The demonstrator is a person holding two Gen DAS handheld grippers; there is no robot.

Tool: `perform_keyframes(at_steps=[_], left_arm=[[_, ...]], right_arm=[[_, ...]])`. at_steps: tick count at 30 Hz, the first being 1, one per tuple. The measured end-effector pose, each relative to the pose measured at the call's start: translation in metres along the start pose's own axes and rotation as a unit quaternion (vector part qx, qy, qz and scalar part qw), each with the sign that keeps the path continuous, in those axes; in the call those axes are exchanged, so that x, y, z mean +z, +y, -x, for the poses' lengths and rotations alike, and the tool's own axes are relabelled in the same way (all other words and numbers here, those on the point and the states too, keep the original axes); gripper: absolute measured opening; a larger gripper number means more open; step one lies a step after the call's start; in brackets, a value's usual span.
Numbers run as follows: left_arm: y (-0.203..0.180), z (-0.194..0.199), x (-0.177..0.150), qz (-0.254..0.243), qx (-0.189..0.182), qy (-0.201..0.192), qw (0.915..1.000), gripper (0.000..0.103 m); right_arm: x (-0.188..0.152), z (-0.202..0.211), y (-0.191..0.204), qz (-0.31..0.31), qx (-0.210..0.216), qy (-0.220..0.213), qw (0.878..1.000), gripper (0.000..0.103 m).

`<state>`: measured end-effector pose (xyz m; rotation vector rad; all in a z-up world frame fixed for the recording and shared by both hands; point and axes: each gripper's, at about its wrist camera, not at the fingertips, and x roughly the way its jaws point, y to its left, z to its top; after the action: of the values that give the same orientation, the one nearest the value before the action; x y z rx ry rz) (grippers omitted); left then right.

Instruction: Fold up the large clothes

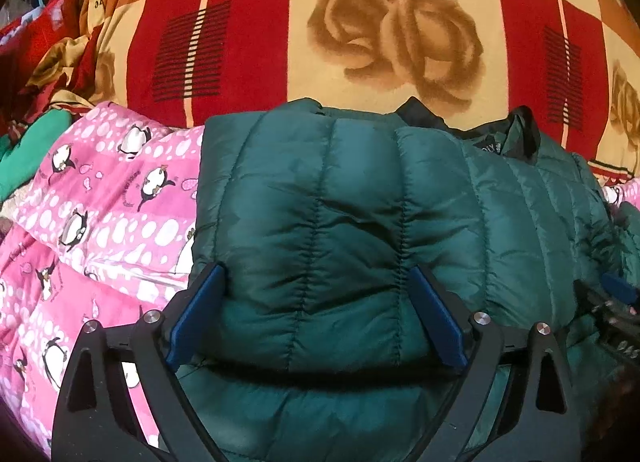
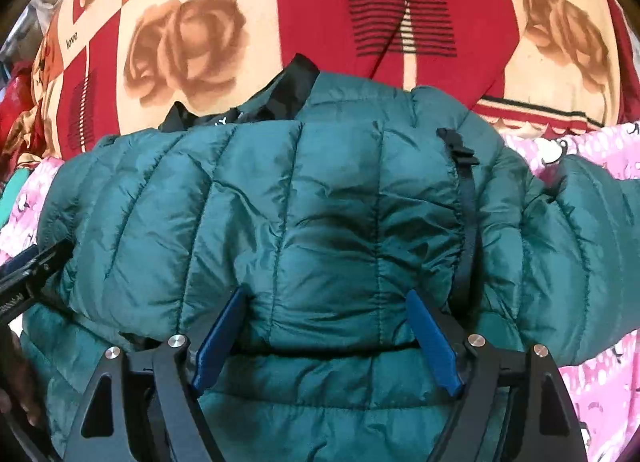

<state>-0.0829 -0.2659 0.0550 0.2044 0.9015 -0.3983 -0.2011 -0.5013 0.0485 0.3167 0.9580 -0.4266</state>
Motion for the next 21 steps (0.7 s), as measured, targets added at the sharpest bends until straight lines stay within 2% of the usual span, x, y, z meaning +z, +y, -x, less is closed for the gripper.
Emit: perform_keyframes(at_steps=[5, 8, 9, 11, 21], left_arm=[[0.001, 0.0, 0.0, 0.001, -0.001, -0.001, 1.0, 0.093], [0.0, 0.001, -0.002, 0.0, 0.003, -0.005, 1.0, 0.093], [-0.001, 0.002, -0.003, 0.0, 0.005, -0.005, 1.0, 0.093], [-0.002, 0.007, -0.004, 0.0, 0.009, -0.006, 0.9999, 0.093], [-0.003, 0.045, -0.014, 0.009, -0.002, -0.014, 0.9999, 0.093]], right_arm=[[-0.001, 0.021, -0.002, -0.007, -0.005, -0.026, 1.0, 0.08], [-0.005, 0.008, -0.001, 0.003, -0.027, -0.009, 1.0, 0.08], [-0.006, -0.002, -0.002, 0.004, -0.025, 0.007, 1.0, 0.08], [-0.005, -0.005, -0.002, 0.0, -0.024, 0.009, 1.0, 0.08], [-0.019, 0.048, 0.004, -0.013, -0.004, -0.037, 0.999, 0.08]])
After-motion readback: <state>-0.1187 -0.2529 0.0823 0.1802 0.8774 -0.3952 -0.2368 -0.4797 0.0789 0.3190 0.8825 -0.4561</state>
